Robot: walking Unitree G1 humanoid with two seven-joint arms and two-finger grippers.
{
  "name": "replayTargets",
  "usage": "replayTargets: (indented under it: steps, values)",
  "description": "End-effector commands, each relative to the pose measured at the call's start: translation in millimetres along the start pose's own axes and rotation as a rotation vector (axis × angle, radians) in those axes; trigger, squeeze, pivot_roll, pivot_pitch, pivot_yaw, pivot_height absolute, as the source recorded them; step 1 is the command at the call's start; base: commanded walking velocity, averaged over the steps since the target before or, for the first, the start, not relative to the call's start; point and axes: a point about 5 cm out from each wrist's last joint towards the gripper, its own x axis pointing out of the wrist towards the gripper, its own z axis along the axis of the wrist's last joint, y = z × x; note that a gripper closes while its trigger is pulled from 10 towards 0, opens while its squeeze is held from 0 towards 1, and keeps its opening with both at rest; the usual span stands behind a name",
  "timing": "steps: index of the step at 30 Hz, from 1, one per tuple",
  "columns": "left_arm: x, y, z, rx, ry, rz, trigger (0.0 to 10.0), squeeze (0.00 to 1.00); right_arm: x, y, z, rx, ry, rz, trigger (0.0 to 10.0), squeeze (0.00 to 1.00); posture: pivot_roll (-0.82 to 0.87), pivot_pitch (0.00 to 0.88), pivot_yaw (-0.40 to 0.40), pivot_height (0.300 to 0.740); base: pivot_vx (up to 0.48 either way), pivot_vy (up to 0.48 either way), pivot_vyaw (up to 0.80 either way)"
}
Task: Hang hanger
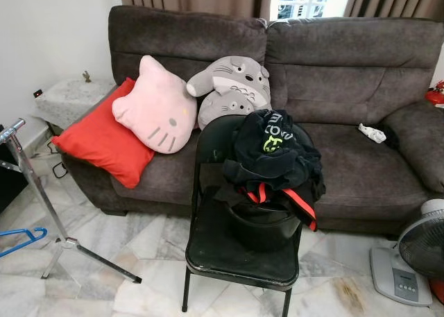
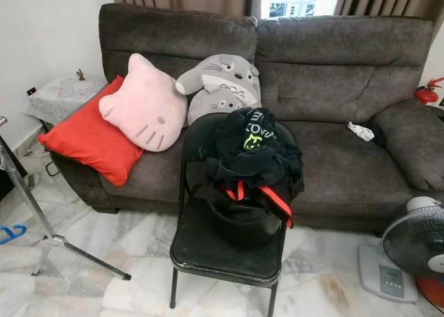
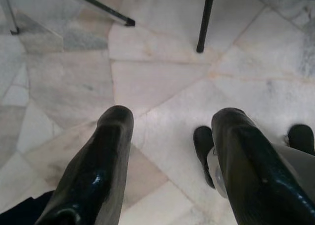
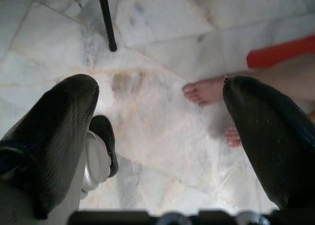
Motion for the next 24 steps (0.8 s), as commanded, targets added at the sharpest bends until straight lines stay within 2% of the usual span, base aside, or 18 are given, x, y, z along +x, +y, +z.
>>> replayTargets:
  steps: [1, 4, 8, 10, 13, 14, 15, 16, 18, 19, 22, 24]
  values:
    - [-1.3, -0.6, -10.2, 0.024, 0.063, 0.002, 10.0, 0.0, -1.2, 0.5, -9.0, 0.004, 0.043, 0.003, 10.0, 0.0, -0.05, 0.0, -0.002, 0.74, 0.0, 0.0, 0.0]
    - [-1.9, 0.3, -12.2, 0.025, 0.071, 0.009, 10.0, 0.0, -2.4, 0.9, -12.4, -0.004, 0.044, 0.005, 10.0, 0.0, -0.06, 0.0, 0.003, 0.74, 0.0, 0.0, 0.0]
    - [0.0, -0.4, -6.0, 0.026, 0.036, 0.008, 10.0, 0.0, -1.4, -4.3, -7.1, 0.029, 0.014, -0.038, 10.0, 0.0, -0.06, 0.0, -0.001, 0.74, 0.0, 0.0, 0.0]
    - [0.1, 4.6, -4.8, 0.052, 0.039, 0.022, 10.0, 0.0, -1.4, -16.8, -8.4, -0.018, 0.046, -0.095, 10.0, 0.0, -0.06, 0.0, -0.004, 0.74, 0.0, 0.0, 0.0]
    - [-3.9, 23.8, -8.0, 0.071, 0.066, 0.082, 10.0, 0.0, -2.0, -33.0, -7.6, -0.035, 0.061, -0.16, 10.0, 0.0, -0.06, 0.0, -0.009, 0.74, 0.0, 0.0, 0.0]
    - [-7.6, 38.5, -9.2, 0.066, 0.073, 0.133, 10.0, 0.0, -1.9, -40.7, -3.4, -0.043, 0.047, -0.184, 10.0, 0.0, -0.06, 0.0, -0.011, 0.74, 0.0, 0.0, 0.0]
    - [-7.6, 38.5, -9.2, 0.066, 0.073, 0.133, 10.0, 0.0, -1.9, -40.7, -3.4, -0.043, 0.047, -0.184, 10.0, 0.0, -0.06, 0.0, -0.011, 0.74, 0.0, 0.0, 0.0]
    - [-9.4, 45.0, -9.5, 0.063, 0.075, 0.156, 10.0, 0.0, -1.7, -43.9, -0.8, -0.042, 0.035, -0.193, 10.0, 0.0, -0.06, 0.0, -0.011, 0.74, 0.0, 0.0, 0.0]
    - [-16.4, 67.4, -9.3, 0.059, 0.074, 0.226, 10.0, 0.0, -2.2, -57.4, 6.6, -0.035, 0.007, -0.257, 10.0, 0.0, -0.06, 0.0, -0.011, 0.74, 0.0, 0.0, 0.0]
    - [-16.4, 67.4, -9.3, 0.059, 0.074, 0.226, 10.0, 0.0, -2.2, -57.4, 6.6, -0.035, 0.007, -0.257, 10.0, 0.0, -0.06, 0.0, -0.011, 0.74, 0.0, 0.0, 0.0]
    - [-22.1, 84.0, -8.8, 0.053, 0.076, 0.283, 10.0, 0.0, -4.2, -68.7, 7.3, -0.052, 0.011, -0.327, 10.0, 0.0, -0.05, 0.001, -0.01, 0.74, 0.0, 0.0, 0.0]
    - [-22.8, 87.1, -7.5, 0.045, 0.07, 0.297, 10.0, 0.0, -4.9, -70.6, 6.1, -0.053, 0.019, -0.343, 10.0, 0.0, -0.05, 0.004, -0.01, 0.74, 0.0, 0.0, 0.0]
